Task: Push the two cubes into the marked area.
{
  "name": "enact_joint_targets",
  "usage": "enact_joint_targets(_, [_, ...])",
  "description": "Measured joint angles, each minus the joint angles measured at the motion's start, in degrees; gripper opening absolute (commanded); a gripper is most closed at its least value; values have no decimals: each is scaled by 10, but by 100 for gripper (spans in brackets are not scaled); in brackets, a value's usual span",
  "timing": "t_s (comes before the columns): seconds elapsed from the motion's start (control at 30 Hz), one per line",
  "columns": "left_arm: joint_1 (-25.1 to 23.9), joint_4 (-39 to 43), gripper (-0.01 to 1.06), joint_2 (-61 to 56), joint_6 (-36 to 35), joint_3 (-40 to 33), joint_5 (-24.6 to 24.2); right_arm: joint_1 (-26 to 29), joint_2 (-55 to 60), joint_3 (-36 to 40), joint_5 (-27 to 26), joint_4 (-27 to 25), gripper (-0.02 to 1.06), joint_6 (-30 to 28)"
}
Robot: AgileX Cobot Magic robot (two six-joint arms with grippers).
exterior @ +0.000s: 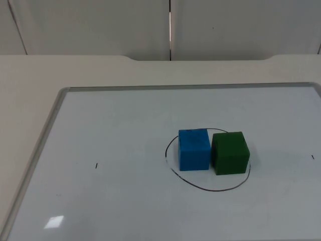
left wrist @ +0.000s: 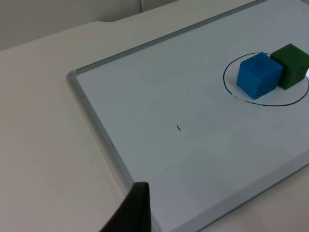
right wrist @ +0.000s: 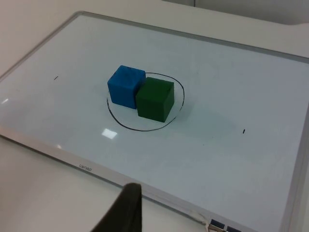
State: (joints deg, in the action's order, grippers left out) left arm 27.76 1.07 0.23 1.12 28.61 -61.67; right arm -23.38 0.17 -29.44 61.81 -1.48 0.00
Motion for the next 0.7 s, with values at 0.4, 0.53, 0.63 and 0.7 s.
enact_joint_targets(0.4, [0,0,105,0,0,0,0,0,0,0,0,0,105,0])
enact_joint_targets(0.53, [0,0,105,0,0,0,0,0,0,0,0,0,105,0])
enact_joint_targets(0.63, [0,0,105,0,0,0,0,0,0,0,0,0,105,0])
enact_joint_targets(0.7, [-5,1,105,0,0,0,0,0,0,0,0,0,105,0])
